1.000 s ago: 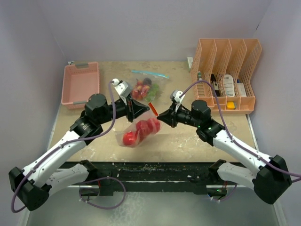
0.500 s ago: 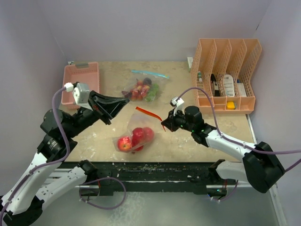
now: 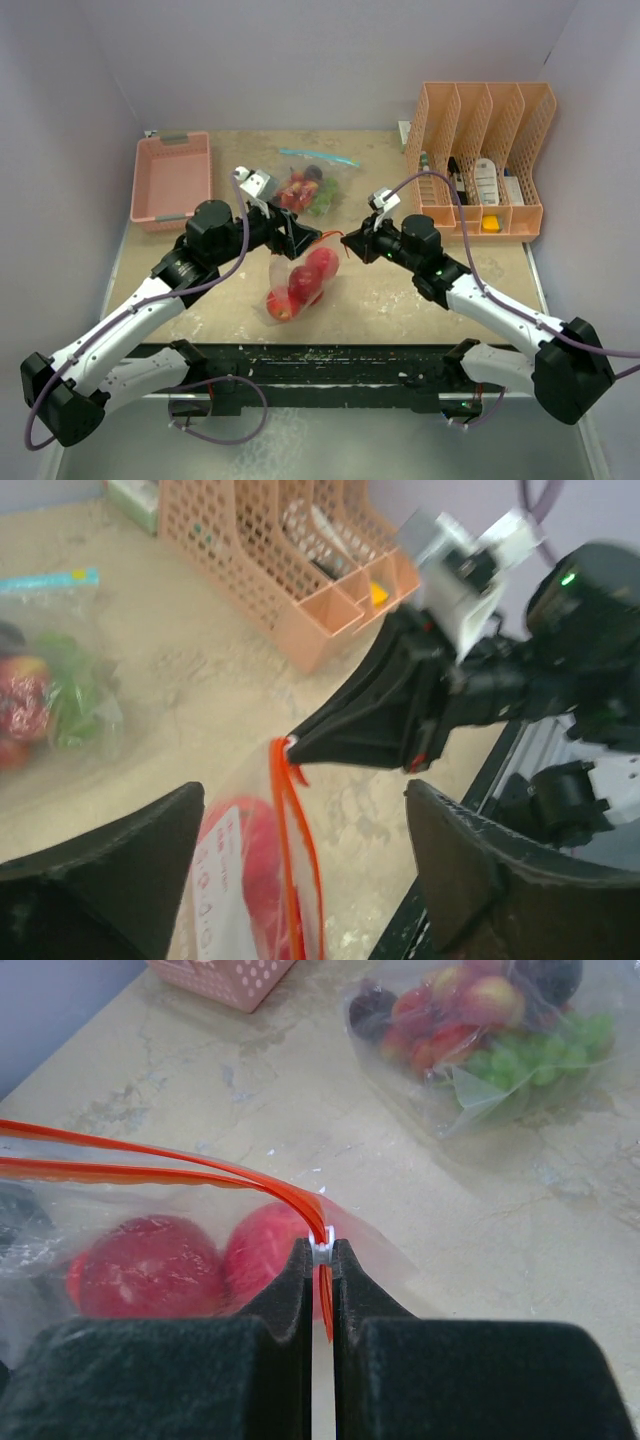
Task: Open the zip-top bag and remove the fake food
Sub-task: Unzip the zipper food storage bag at the center of the board.
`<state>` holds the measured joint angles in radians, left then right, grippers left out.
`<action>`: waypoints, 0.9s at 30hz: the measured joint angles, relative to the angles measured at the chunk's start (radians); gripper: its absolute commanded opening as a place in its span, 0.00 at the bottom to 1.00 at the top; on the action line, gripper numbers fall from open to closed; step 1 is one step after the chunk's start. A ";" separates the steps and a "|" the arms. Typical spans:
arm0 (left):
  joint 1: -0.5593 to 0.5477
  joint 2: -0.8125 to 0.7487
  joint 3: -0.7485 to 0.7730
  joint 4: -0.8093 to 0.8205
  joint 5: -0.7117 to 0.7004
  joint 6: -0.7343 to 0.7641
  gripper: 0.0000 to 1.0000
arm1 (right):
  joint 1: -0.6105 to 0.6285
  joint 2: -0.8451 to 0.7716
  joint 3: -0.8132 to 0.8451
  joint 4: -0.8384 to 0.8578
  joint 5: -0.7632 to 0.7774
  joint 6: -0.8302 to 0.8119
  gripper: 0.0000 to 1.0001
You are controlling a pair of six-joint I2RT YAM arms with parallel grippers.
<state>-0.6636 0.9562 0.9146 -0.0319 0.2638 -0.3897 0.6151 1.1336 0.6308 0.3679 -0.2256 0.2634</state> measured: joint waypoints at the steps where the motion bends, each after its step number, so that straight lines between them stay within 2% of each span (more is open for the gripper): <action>1: 0.000 0.010 -0.021 -0.001 -0.005 -0.001 1.00 | 0.000 -0.009 0.000 -0.002 0.000 -0.001 0.00; 7: 0.000 0.035 -0.021 0.000 0.077 0.013 0.98 | 0.000 -0.019 0.003 -0.020 0.000 -0.008 0.00; 17: 0.000 0.180 0.014 -0.003 0.231 0.061 0.78 | 0.000 -0.005 0.117 -0.057 0.000 -0.040 0.00; 20: 0.000 0.227 0.025 -0.031 0.264 0.086 0.61 | 0.000 -0.007 0.130 -0.068 0.000 -0.047 0.00; 21: -0.001 0.240 0.031 -0.046 0.266 0.095 0.50 | 0.000 -0.008 0.131 -0.073 -0.001 -0.048 0.00; 23: -0.001 0.255 0.038 -0.068 0.264 0.104 0.21 | 0.000 -0.008 0.131 -0.080 -0.001 -0.049 0.00; 25: -0.001 0.260 0.039 -0.079 0.259 0.117 0.03 | 0.000 -0.008 0.131 -0.087 -0.003 -0.050 0.00; 27: -0.001 0.260 0.039 -0.085 0.250 0.121 0.00 | 0.000 -0.008 0.131 -0.092 -0.005 -0.051 0.00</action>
<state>-0.6647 1.2160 0.9539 -0.1165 0.5140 -0.2691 0.6151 1.1252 0.7620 0.2764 -0.2310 0.2127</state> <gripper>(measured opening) 0.074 0.034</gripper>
